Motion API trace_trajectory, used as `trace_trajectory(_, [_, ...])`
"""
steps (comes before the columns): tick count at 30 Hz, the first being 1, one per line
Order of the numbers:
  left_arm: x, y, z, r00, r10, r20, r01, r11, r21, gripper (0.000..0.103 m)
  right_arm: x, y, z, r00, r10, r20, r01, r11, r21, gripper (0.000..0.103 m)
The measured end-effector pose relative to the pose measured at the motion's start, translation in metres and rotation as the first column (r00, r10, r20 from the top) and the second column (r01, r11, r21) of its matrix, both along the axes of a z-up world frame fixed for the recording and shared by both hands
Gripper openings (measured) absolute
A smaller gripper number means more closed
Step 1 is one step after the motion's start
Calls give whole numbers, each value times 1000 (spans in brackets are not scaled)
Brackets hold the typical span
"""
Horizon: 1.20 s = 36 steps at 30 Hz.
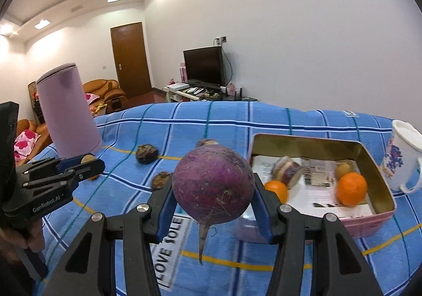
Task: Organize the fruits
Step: 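Carry the purple turnip and yellow fruit over the pink tin box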
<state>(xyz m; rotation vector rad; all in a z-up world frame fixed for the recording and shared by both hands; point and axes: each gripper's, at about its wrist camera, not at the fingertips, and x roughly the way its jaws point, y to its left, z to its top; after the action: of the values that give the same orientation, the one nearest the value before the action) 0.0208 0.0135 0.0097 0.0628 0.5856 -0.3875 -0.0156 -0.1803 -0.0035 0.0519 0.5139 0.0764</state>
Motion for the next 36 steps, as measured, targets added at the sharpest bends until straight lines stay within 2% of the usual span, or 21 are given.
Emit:
trace_trajectory(9, [-8,-35,15,999,-46,27,47,999,-20,28,-9,-43,7,996,-81,29,82,997,-3,54])
trace_trajectory(17, [-16,-63,27,988,-151,39,154,981,-120,28,-18,-85,11,985,-164,44,164,986,-7,54])
trace_trajectory(29, [-13,-120,28,980,-195,42,198,977,-83,28,-33,-149,21,952,-297,78,297,955,14,54])
trace_trajectory(36, [-6,-156,28,975,-220,35,222,973,-67,28,-35,-182,23,933,-354,65,352,935,34,54])
